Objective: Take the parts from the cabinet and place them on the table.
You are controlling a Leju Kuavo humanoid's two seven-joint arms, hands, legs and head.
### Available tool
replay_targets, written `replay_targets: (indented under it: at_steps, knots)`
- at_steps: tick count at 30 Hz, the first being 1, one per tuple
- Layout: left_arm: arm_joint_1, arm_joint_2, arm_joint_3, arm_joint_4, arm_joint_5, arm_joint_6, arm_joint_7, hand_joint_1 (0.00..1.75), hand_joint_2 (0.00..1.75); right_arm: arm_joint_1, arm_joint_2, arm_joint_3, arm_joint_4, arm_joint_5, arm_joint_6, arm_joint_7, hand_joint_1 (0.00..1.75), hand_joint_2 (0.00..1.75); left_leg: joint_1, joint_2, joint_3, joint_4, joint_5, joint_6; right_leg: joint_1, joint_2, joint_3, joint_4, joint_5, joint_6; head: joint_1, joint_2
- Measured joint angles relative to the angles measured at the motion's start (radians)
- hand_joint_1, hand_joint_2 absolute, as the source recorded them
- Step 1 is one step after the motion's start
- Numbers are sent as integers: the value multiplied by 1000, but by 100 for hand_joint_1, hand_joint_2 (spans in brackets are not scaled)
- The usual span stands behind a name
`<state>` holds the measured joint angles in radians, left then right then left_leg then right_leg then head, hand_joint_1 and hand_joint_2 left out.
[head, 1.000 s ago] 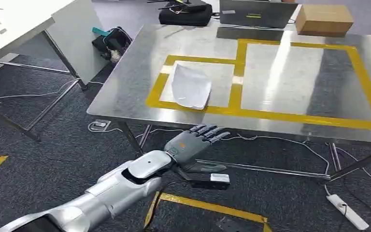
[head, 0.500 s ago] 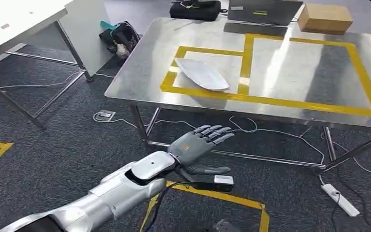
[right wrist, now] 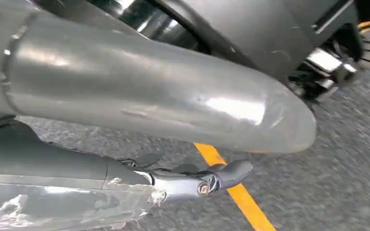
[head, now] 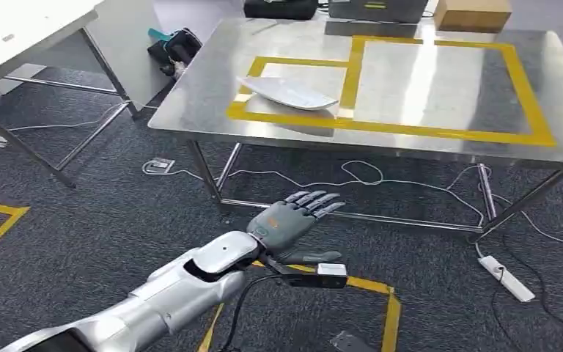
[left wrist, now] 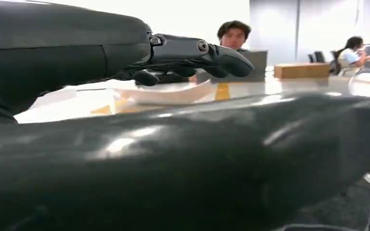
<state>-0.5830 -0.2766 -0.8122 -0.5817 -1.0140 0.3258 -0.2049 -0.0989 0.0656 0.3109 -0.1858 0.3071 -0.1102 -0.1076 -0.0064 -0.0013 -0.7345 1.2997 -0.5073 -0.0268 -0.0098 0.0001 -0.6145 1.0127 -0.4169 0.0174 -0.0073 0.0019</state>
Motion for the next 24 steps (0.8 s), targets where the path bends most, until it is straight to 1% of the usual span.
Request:
replay_targets:
  at_steps: [1,2,3,4,5,6,7,8,9,10,11,12,13,14,15,16,17,18,19,20,21,22,23,24]
  knots:
    - [1,0,0,0,2,-1,1,0,0,0,0,0,0,0,0,0,0,0,0,0,36,-36,35,3,0,0,-16,0,12,3,0,0]
    - [2,1,1,0,8,0,5,0,0,0,0,-1,0,0,0,0,0,0,0,0,91,-105,58,7,1,0,-30,0,24,6,0,0]
    - [2,3,3,0,10,0,9,0,0,0,0,-2,0,0,-1,0,0,0,0,0,163,-193,50,11,1,1,-36,1,35,8,0,0]
    - [4,5,7,0,14,3,14,0,0,1,0,-5,0,0,-2,-1,0,0,-3,-1,233,-284,18,16,6,3,-44,4,41,13,1,0]
    - [7,9,13,2,18,6,17,0,0,1,0,-6,0,-2,-4,-2,0,0,-3,-1,247,-325,2,22,4,2,-47,4,51,18,2,0]
    - [15,18,24,8,22,13,22,0,0,2,0,-8,0,-3,-5,-3,0,0,-8,-1,238,-322,10,27,2,3,-48,-3,65,24,3,0]
    - [26,28,30,15,27,19,29,0,0,5,0,-11,0,-5,-6,-3,0,0,-13,-1,235,-322,17,35,-4,3,-48,-10,76,31,1,0]
    - [41,44,39,24,33,25,39,0,0,12,0,-15,0,-7,-7,-4,0,0,-12,2,229,-329,30,45,-4,4,-52,-13,85,39,2,0]
    - [55,56,53,35,44,32,49,0,0,18,0,-18,2,-10,-8,-6,0,0,-9,4,218,-329,43,55,-7,4,-61,-3,60,40,-3,0]
    - [68,67,67,42,53,38,58,0,0,25,0,-20,2,-12,-8,-6,0,0,-9,3,205,-329,53,62,-6,2,-84,33,2,42,3,0]
    - [83,77,82,48,63,46,64,0,0,30,0,-24,2,-14,-8,-7,0,0,-9,2,192,-329,62,67,-6,2,-106,100,-63,45,8,0]
    - [97,91,98,55,79,50,74,0,0,32,0,-26,2,-17,-10,-10,0,0,-10,0,178,-329,70,67,-5,3,-129,181,-110,47,8,0]
    - [118,108,124,66,100,52,86,0,0,34,0,-30,2,-19,-11,-13,0,0,-11,1,165,-329,81,66,-4,3,-146,259,-137,48,8,0]
    - [147,123,151,81,126,54,93,0,0,37,0,-35,3,-23,-13,-18,0,0,-13,6,153,-329,90,64,-4,3,-150,313,-125,48,7,0]
    - [178,142,189,97,157,49,97,0,0,43,0,-41,3,-26,-17,-21,0,0,-14,10,141,-329,99,62,-4,2,-135,322,-87,47,8,0]
    - [205,154,224,114,185,38,107,0,0,48,0,-46,3,-28,-19,-21,0,0,-14,12,130,-328,107,60,-3,2,-103,295,-48,45,6,0]
    - [230,164,260,130,204,32,113,0,0,54,0,-51,3,-29,-21,-22,0,0,-13,12,119,-327,116,57,-3,2,-51,233,-24,43,8,0]
    - [252,172,291,141,210,33,115,0,0,57,0,-53,3,-30,-22,-23,0,0,-13,11,112,-327,124,53,-3,2,19,142,-26,42,7,0]
    - [269,177,314,147,213,33,115,0,0,55,0,-56,3,-31,-23,-23,0,0,-17,10,105,-324,130,48,0,2,89,43,-75,39,8,0]
    - [280,184,335,152,216,34,117,0,0,52,0,-60,3,-31,-26,-24,0,0,-18,9,101,-319,136,43,1,3,125,-19,-99,31,5,0]
    - [286,187,349,159,216,33,119,0,0,52,0,-63,3,-31,-26,-24,0,0,-16,9,101,-319,144,37,2,2,110,-16,-97,26,6,0]
    - [290,188,360,165,215,32,121,0,0,51,0,-65,3,-32,-25,-24,0,0,-12,8,101,-322,148,32,7,3,108,-16,-95,20,7,0]
    - [293,190,371,168,214,30,122,0,0,49,0,-66,3,-32,-25,-24,0,0,-14,8,101,-322,142,32,7,3,109,-19,-95,18,8,0]
    - [294,191,378,172,212,29,124,0,0,51,0,-66,3,-31,-24,-23,0,0,-13,7,99,-324,121,55,7,3,107,-19,-90,20,6,0]
